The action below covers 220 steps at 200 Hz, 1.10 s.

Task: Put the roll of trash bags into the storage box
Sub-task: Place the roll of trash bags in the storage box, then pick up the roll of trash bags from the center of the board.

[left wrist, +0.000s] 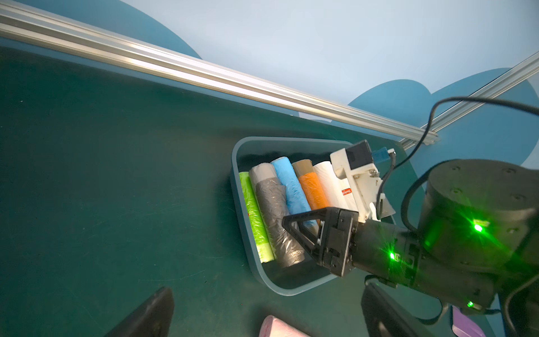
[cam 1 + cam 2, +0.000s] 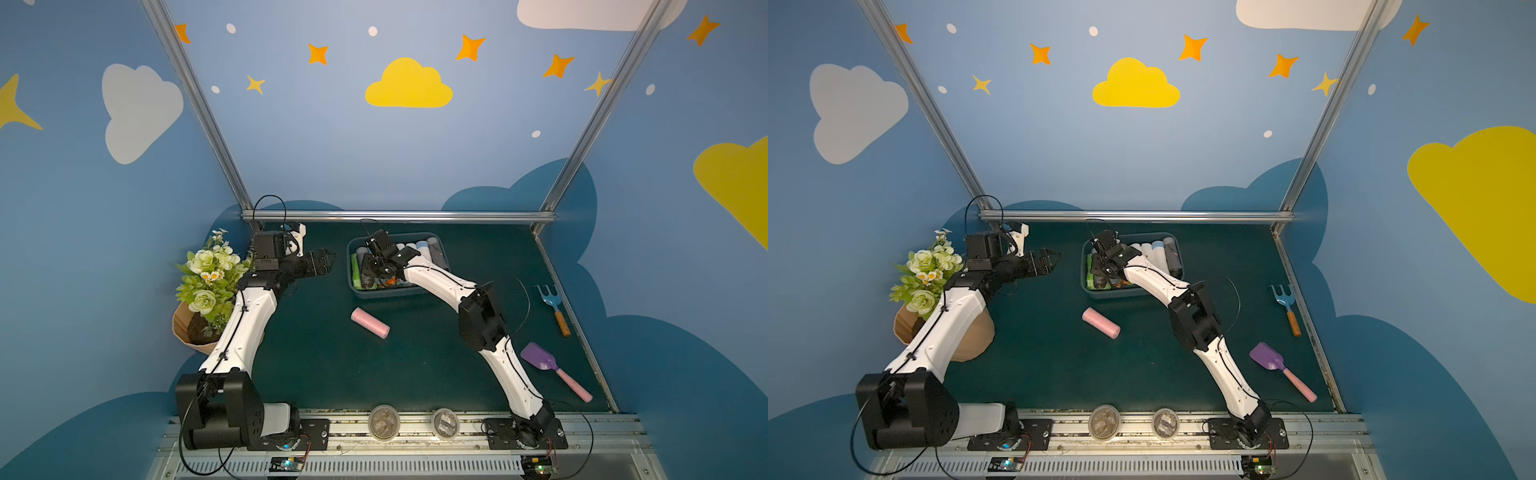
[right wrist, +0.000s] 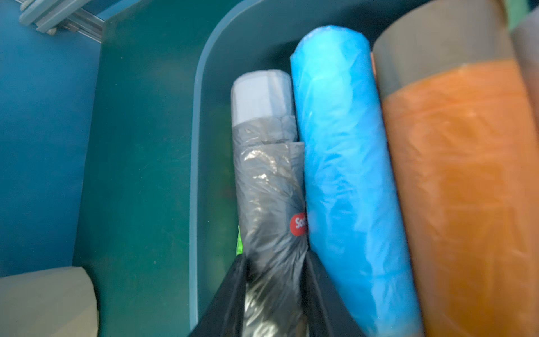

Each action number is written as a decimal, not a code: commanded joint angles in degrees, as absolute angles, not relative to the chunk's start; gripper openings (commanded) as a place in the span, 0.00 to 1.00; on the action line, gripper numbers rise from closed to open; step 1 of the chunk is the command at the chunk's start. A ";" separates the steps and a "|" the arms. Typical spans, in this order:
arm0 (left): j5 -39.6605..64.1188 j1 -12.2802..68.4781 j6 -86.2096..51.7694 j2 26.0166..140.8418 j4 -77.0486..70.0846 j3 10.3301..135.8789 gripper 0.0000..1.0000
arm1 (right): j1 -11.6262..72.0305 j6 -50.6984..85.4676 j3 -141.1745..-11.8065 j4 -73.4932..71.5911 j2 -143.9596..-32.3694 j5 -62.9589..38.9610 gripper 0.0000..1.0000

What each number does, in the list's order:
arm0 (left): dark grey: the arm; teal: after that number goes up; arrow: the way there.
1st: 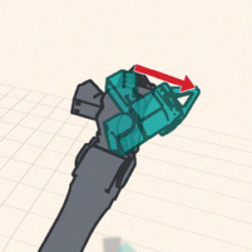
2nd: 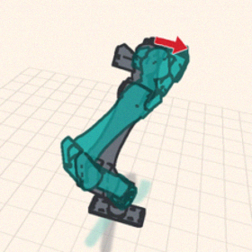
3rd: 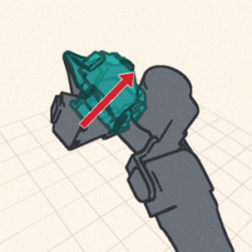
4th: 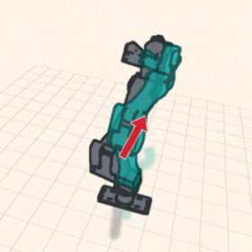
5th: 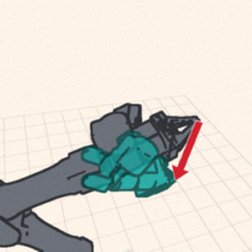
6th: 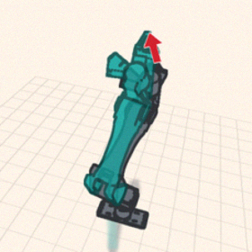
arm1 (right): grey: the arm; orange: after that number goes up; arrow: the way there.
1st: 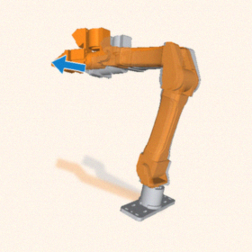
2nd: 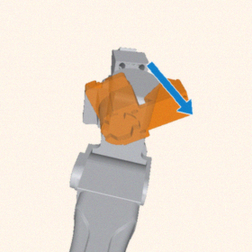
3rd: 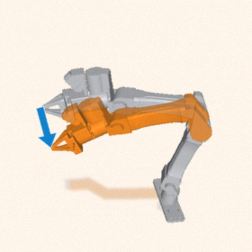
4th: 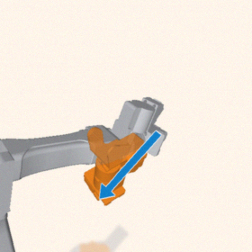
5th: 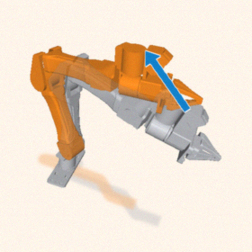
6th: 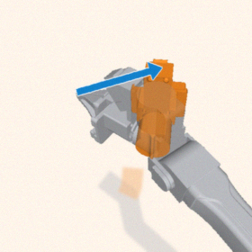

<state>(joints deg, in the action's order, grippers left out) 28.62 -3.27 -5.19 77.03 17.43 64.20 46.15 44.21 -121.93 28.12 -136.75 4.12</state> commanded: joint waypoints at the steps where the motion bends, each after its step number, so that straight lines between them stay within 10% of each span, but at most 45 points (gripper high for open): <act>1: 29.90 -3.43 -5.98 76.23 16.42 64.38 1.00 | 45.99 42.80 -116.33 25.94 -130.09 6.05 0.33; 118: 17.14 0.68 -7.75 76.77 17.75 64.48 1.00 | 44.13 34.87 -103.79 20.77 -116.29 -2.30 0.29; 220: 4.08 19.73 -42.53 67.83 20.47 46.83 0.87 | 50.89 1.95 -73.70 16.86 -89.20 2.57 0.33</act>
